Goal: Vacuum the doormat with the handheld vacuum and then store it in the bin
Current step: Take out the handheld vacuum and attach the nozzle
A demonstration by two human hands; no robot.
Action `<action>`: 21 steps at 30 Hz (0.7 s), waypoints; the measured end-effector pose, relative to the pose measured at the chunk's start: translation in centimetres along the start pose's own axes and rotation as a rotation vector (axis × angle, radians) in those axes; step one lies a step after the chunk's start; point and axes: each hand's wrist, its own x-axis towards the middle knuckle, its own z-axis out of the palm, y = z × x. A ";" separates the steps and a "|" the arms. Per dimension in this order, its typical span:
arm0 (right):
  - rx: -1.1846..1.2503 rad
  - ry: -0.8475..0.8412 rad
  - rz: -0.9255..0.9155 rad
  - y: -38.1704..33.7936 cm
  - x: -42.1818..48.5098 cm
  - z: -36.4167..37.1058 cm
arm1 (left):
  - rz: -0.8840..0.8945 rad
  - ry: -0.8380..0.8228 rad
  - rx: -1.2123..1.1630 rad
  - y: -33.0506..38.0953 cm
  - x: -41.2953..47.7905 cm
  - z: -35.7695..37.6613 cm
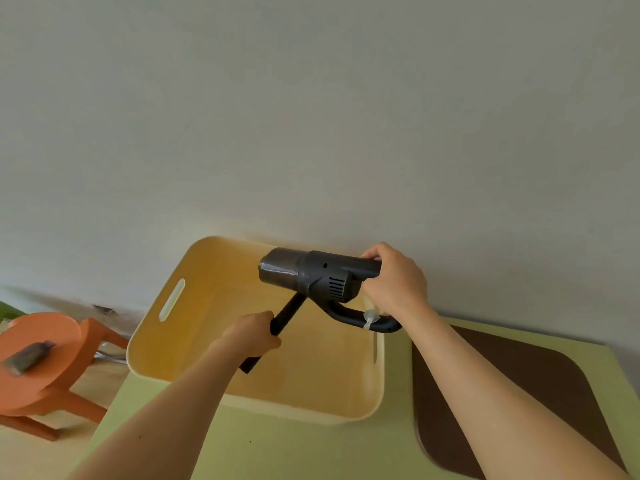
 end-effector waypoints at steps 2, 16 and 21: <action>0.055 0.040 0.029 0.2 -0.3 -0.8 | -0.122 0.027 -0.197 0.3 -0.7 -0.5; 0.165 0.122 0.090 4.5 -3.7 -4.8 | -0.328 0.350 -1.651 3.4 -4.6 -1.7; 0.128 0.120 0.075 5.2 -4.7 -5.6 | -0.322 0.506 -1.805 4.4 -5.0 -3.7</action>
